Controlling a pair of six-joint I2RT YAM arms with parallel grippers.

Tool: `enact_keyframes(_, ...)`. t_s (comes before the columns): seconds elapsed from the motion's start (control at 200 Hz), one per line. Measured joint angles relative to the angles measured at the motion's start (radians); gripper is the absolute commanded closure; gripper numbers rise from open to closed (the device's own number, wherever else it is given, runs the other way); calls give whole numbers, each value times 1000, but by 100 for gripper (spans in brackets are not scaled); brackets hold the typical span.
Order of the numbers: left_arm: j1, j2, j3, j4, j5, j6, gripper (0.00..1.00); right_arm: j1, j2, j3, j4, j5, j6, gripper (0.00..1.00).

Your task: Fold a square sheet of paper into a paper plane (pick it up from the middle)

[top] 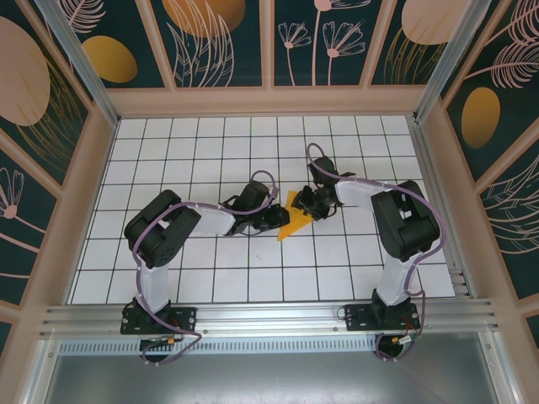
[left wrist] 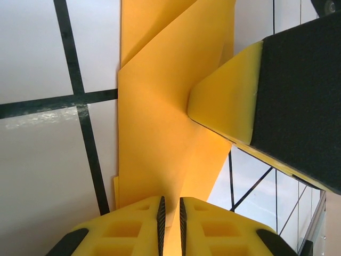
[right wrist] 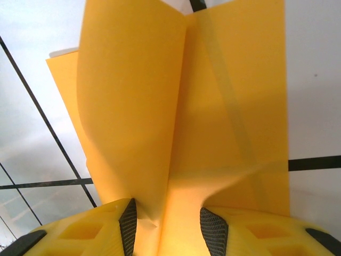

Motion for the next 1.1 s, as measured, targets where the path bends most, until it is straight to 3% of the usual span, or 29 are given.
enact_keyframes(0.866,0,18,53,-112,-25,23,89,-26,-61,23,2,-15,-82,52)
enact_keyframes(0.946,0,19,55,-115,-25,24,89,-44,-105,22,24,-18,-111,56)
enact_keyframes(1.101,0,22,60,-122,-24,26,91,-46,-174,-7,101,-60,-161,78)
